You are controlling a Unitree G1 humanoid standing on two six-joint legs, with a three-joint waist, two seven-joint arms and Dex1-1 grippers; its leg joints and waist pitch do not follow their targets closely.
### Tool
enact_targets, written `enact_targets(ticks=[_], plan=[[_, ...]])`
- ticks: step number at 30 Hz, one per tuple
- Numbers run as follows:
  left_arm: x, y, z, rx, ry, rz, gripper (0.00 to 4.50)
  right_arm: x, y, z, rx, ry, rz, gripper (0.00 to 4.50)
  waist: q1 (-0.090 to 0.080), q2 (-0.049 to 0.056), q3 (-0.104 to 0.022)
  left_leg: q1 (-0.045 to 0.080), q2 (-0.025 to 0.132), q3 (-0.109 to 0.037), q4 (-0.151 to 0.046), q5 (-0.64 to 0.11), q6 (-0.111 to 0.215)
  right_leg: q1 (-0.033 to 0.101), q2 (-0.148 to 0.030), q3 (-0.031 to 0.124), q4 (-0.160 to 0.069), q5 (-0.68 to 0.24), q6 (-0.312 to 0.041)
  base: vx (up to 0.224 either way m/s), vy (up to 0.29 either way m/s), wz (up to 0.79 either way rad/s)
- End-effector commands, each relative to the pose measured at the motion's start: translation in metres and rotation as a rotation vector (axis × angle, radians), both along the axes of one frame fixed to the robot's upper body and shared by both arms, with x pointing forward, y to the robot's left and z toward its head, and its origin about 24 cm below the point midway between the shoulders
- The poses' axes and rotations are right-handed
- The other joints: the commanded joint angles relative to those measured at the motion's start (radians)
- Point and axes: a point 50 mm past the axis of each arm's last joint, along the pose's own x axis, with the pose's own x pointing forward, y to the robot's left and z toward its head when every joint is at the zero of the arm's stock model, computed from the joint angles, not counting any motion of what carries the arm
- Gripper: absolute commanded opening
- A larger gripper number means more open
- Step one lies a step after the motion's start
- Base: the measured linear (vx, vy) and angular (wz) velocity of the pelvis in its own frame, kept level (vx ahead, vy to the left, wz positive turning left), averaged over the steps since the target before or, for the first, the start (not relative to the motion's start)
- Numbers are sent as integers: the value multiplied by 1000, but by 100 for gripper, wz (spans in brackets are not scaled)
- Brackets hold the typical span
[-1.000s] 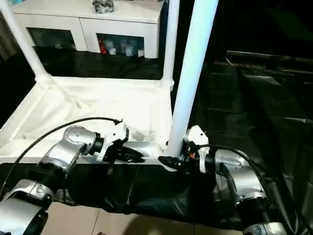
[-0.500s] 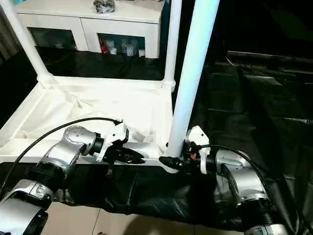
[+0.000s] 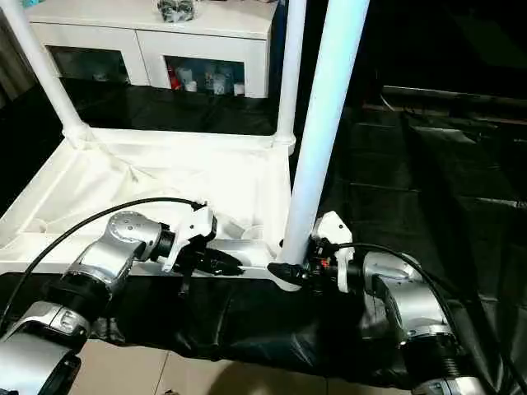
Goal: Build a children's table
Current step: Rotate leg to tighten
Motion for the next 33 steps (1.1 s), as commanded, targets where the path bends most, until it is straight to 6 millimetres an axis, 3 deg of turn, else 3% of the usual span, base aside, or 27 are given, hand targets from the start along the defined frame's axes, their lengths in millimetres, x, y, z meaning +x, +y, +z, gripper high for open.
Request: enact_targets(ticks=[1,13,14,15,16,17,18,21,25,33], plan=[[3,-20,13,-96,-55,-18,0,-14,35,-2,53,35,212,261,-1,-17,-45,-1,38,-7,-58,-128,90,48,-78,55,-73,-204,-188,0,0,0],[3,-20,13,-96,-55,-18,0,-14,35,-2,53,35,212,261,-1,-17,-46,-1,38,-7,-56,-121,95,48,-77,54,-71,-188,-193,0,0,0],[10,-38,12,-104,-95,93,0,5,51,-14,38,22,-26,261,0,-11,-46,-1,38,-8,-57,-120,93,48,-78,54,-71,-188,-192,0,0,0],[10,-38,12,-104,-95,93,0,5,51,-14,38,22,-26,261,-6,-12,-44,-2,38,-7,-58,-120,85,43,-78,56,-71,-190,-194,0,0,0],[13,-49,12,-109,-114,160,0,19,67,-21,31,21,-197,261,-14,-16,-42,0,35,-12,-64,-147,55,43,-79,52,-77,-245,-187,0,0,0],[14,-56,11,-109,-126,210,0,27,79,-25,22,28,-319,260,-28,-10,-37,0,33,-17,-70,-188,22,43,-82,49,-82,-329,-171,0,0,0],[14,-57,11,-108,-125,222,0,31,84,-26,21,29,-363,260,-45,-11,-35,0,31,-20,-73,-224,-4,42,-81,48,-89,-400,-150,0,0,0],[15,-57,10,-106,-123,223,0,32,84,-25,21,28,-367,260,-48,-10,-36,10,32,-16,-70,-248,17,36,-79,55,-101,-397,-137,0,0,0],[16,-58,10,-101,-129,243,0,34,86,-26,20,24,-389,260,-47,-14,-38,3,30,-13,-68,-213,50,42,-77,58,-91,-323,-155,0,0,0],[15,-64,8,-97,-145,263,0,37,93,-26,7,-7,-428,260,-51,-12,-36,5,32,-14,-71,-230,43,39,-76,58,-92,-336,-161,0,0,0]])
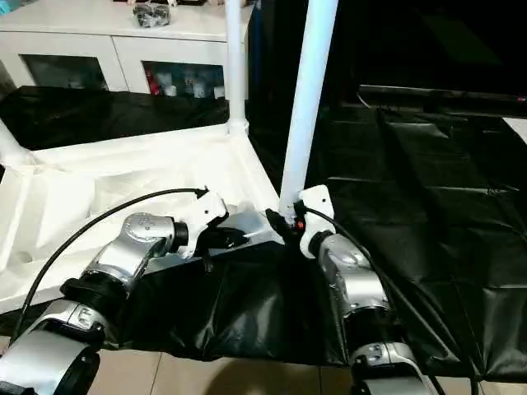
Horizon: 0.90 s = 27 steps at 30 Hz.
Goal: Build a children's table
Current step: Rotate leg to tighten
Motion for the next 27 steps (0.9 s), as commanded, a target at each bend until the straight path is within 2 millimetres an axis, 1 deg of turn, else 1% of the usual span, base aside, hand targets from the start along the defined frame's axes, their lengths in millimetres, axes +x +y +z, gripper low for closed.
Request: enact_targets(ticks=[1,2,3,5,6,7,8,9,11,12,14,15,16,17,18,19,20,21,22,23,24,25,26,27], plan=[[-4,-46,14,-103,-46,-92,0,-14,54,-12,2,55,201,260,1,-10,-36,-5,33,-13,-69,-233,48,36,-77,57,-91,-329,-164,0,0,0],[-5,-45,13,-102,-47,-95,0,-15,53,-12,8,44,212,260,1,-8,-36,-5,33,-13,-69,-229,51,36,-77,58,-91,-320,-168,0,0,0],[-6,-45,12,-102,-47,-95,0,-15,52,-12,10,42,214,295,1,-7,-36,-5,33,-13,-69,-228,51,36,-77,58,-90,-317,-169,0,0,0],[-6,-44,12,-98,-49,-98,0,-16,51,-11,23,40,217,295,0,-8,-36,-6,33,-12,-69,-226,54,37,-76,58,-89,-310,-172,0,0,0],[-6,-43,11,-95,-51,-95,0,-16,50,-11,27,38,222,319,0,-6,-36,-6,33,-12,-69,-226,54,36,-76,58,-89,-310,-173,0,0,0],[-6,-43,11,-92,-54,-90,0,-17,50,-11,25,35,226,319,-1,-7,-36,-6,33,-12,-69,-227,54,36,-76,58,-90,-311,-172,0,0,0],[-6,-42,10,-89,-54,-86,0,-17,50,-12,18,32,229,335,-1,-6,-35,-6,33,-12,-69,-230,53,36,-76,58,-91,-315,-172,0,0,0],[-7,-42,10,-85,-57,-84,0,-18,50,-12,17,29,233,337,-1,-7,-35,-6,34,-12,-70,-234,53,36,-76,58,-91,-318,-172,0,0,0],[-7,-43,9,-85,-57,-80,0,-19,51,-11,23,25,236,350,0,-6,-35,-3,35,-12,-70,-237,52,34,-76,59,-91,-315,-171,0,0,0],[-8,-43,8,-86,-57,-81,0,-20,52,-11,27,23,240,369,1,-6,-35,-4,36,-13,-71,-236,54,35,-76,59,-90,-306,-175,0,0,0],[-9,-44,8,-93,-54,-81,0,-23,51,-10,33,14,252,385,3,-7,-36,-6,36,-12,-71,-226,58,36,-77,60,-88,-286,-178,0,0,0],[-10,-43,8,-94,-54,-82,0,-24,49,-9,32,9,260,392,4,-6,-36,-6,36,-12,-71,-225,59,36,-77,60,-88,-284,-178,0,0,0],[-10,-42,8,-96,-55,-82,0,-25,47,-8,31,5,265,402,6,-8,-37,-6,36,-11,-70,-219,61,37,-77,60,-88,-279,-177,0,0,0],[-11,-39,8,-99,-57,-85,0,-27,40,-6,28,-5,274,415,9,-8,-37,-6,37,-11,-70,-210,65,38,-78,60,-88,-275,-174,0,0,0],[-11,-39,8,-99,-57,-85,0,-27,39,-6,28,-5,274,424,10,-9,-37,-6,36,-11,-70,-207,67,38,-77,60,-87,-271,-174,0,0,0],[-11,-37,8,-100,-60,-89,0,-28,34,-5,25,-9,277,435,14,-10,-38,-7,36,-10,-68,-189,73,40,-76,61,-85,-248,-175,0,0,0],[-12,-35,9,-103,-63,-97,0,-29,29,-3,19,-15,287,435,17,-9,-39,-8,35,-10,-67,-168,79,41,-75,61,-82,-220,-178,0,0,0],[-12,-33,9,-106,-63,-102,0,-30,25,-3,8,-22,290,443,18,-10,-40,-8,36,-9,-66,-161,83,41,-75,61,-80,-203,-181,0,0,0],[-13,-30,9,-108,-63,-110,0,-31,17,-1,-15,-33,291,443,20,-7,-41,-9,36,-9,-66,-148,86,42,-76,60,-77,-178,-189,0,0,0],[-13,-28,9,-107,-63,-115,0,-32,13,-1,-29,-37,292,443,22,-8,-43,-10,37,-9,-64,-131,91,46,-76,60,-73,-146,-196,0,0,0],[-14,-24,9,-105,-59,-128,0,-35,6,1,-42,-47,317,443,22,-8,-43,-11,37,-8,-62,-123,97,45,-76,60,-70,-125,-203,0,0,0],[-16,-21,9,-103,-55,-142,0,-37,0,4,-46,-51,349,443,23,-7,-42,-12,35,-9,-62,-121,101,47,-75,59,-71,-124,-203,0,0,0],[-16,-18,10,-102,-52,-153,0,-40,-4,6,-46,-53,376,443,28,-8,-44,-10,38,-8,-59,-118,111,47,-77,60,-69,-108,-207,0,0,0],[-18,-15,9,-99,-46,-169,0,-43,-8,9,-49,-62,414,443,26,-9,-43,-13,38,-9,-60,-115,116,49,-76,60,-67,-103,-208,0,0,0]])
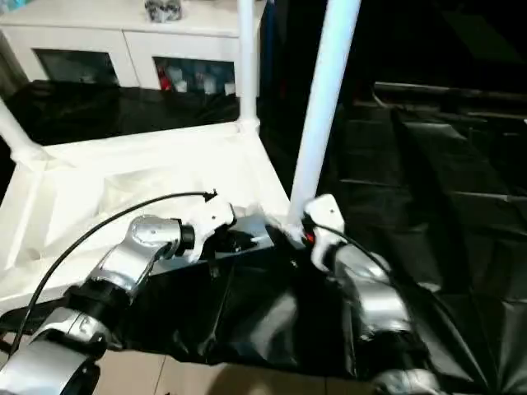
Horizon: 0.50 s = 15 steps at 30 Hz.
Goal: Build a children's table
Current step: Rotate leg to tighten
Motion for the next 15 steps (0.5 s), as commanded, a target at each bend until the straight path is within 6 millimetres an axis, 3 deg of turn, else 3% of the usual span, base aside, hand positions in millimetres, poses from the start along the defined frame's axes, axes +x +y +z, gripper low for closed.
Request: enact_targets(ticks=[1,2,8,11,15], plan=[[-5,-10,4,-82,-7,-55,0,-10,21,2,33,15,179,443,0,-18,-45,-7,35,-7,-51,-115,118,53,-75,59,-67,-101,-205,0,0,0],[-9,-4,3,-77,4,-96,0,-15,10,8,23,10,245,443,3,-19,-43,-7,35,-8,-52,-125,119,54,-76,58,-71,-131,-197,0,0,0],[-16,1,3,-77,35,-161,0,-14,-5,14,9,13,255,443,8,-18,-41,-4,39,-8,-54,-139,103,48,-75,58,-74,-204,-181,0,0,0],[-19,3,4,-81,50,-192,0,-15,-10,18,7,23,276,443,12,-17,-44,-1,41,-8,-52,-126,103,46,-75,59,-70,-169,-193,0,0,0],[-22,7,5,-69,67,-225,0,-21,-12,20,12,51,352,443,13,-20,-47,-7,39,-7,-47,-87,122,51,-73,57,-60,-96,-204,0,0,0]])
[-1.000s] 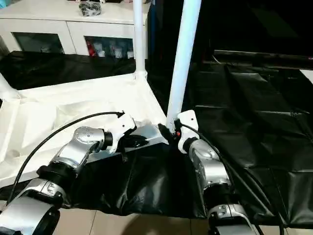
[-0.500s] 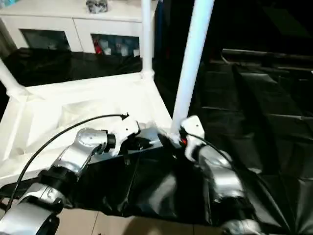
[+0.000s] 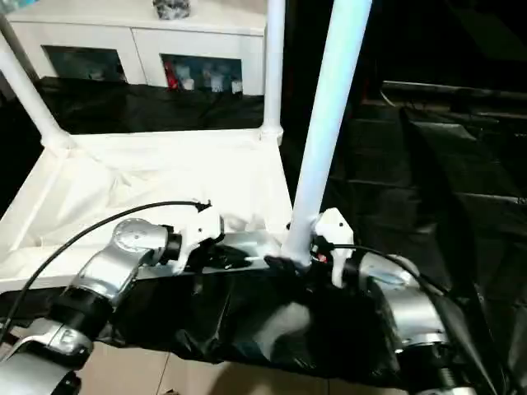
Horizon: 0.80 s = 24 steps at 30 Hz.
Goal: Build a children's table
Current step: Rotate leg to tighten
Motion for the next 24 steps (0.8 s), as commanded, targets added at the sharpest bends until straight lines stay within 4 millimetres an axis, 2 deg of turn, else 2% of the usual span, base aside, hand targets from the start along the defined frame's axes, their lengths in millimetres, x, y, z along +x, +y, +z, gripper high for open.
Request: enact_targets(ticks=[1,3,4,7,14,16,24], plan=[[-6,-7,3,-65,19,-58,0,-2,2,4,13,7,46,443,-1,-21,-50,-4,37,-6,-48,-92,124,53,-73,57,-62,-97,-204,0,0,0],[-6,-6,3,-59,21,-64,0,-2,2,2,0,16,57,428,-1,-20,-50,-4,37,-6,-48,-95,121,52,-73,56,-64,-114,-202,0,0,0],[-7,-6,3,-57,22,-65,0,-2,3,1,-4,19,58,428,-1,-24,-49,-5,36,-6,-49,-100,117,52,-73,55,-66,-129,-199,0,0,0],[-7,-5,3,-54,23,-67,0,2,3,1,-1,26,49,404,-3,-22,-49,-2,37,-7,-50,-113,103,51,-74,56,-68,-157,-194,0,0,0],[-8,-2,3,-48,27,-68,0,4,2,-2,-15,41,42,339,-2,-23,-52,-4,35,-6,-46,-81,112,54,-72,56,-59,-97,-208,0,0,0],[-8,-2,2,-47,28,-68,0,4,2,-2,-15,41,40,334,-2,-23,-52,-4,35,-7,-45,-78,113,54,-72,55,-58,-94,-208,0,0,0],[-8,1,2,-40,32,-65,0,6,5,-3,-10,43,46,262,-1,-23,-53,-4,35,-7,-44,-82,110,54,-72,55,-57,-102,-210,0,0,0]])
